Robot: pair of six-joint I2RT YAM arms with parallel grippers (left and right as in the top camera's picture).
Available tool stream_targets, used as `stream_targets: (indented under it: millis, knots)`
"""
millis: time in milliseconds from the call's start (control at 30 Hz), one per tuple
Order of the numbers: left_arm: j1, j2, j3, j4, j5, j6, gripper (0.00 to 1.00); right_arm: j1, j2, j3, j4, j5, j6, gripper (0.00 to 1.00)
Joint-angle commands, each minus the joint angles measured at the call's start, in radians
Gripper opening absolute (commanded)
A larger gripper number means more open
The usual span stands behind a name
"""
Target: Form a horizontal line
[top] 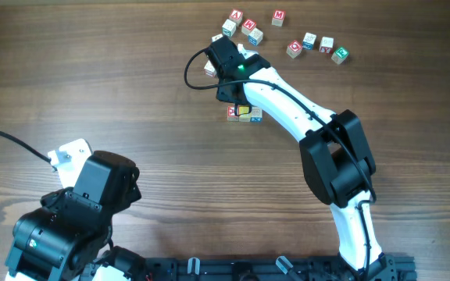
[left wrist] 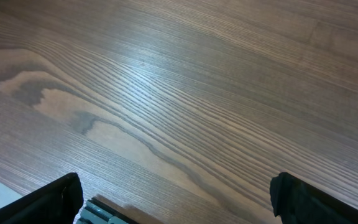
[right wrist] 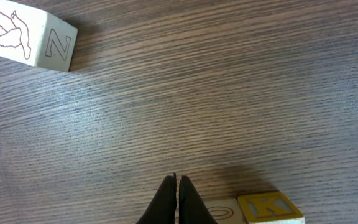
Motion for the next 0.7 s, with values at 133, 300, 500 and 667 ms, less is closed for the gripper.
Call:
stream_targets:
  millis: [133,300,500,667]
  knots:
    - [0.002,-0.003,-0.002,0.000,-0.002,-0.017,1.00,0.000,0.055,-0.008,0.032,-0.022,-0.013,0.05]
    - [0.002,-0.003,-0.002,0.000,-0.002,-0.017,1.00,0.000,0.057,-0.008,0.031,-0.026,-0.016,0.05]
    - [0.002,-0.003,-0.002,0.000,-0.002,-0.017,1.00,0.001,0.057,-0.008,0.003,-0.063,-0.015,0.05]
    - [0.002,-0.003,-0.002,0.000,-0.002,-0.017,1.00,0.001,0.057,-0.008,-0.003,-0.062,-0.016,0.05]
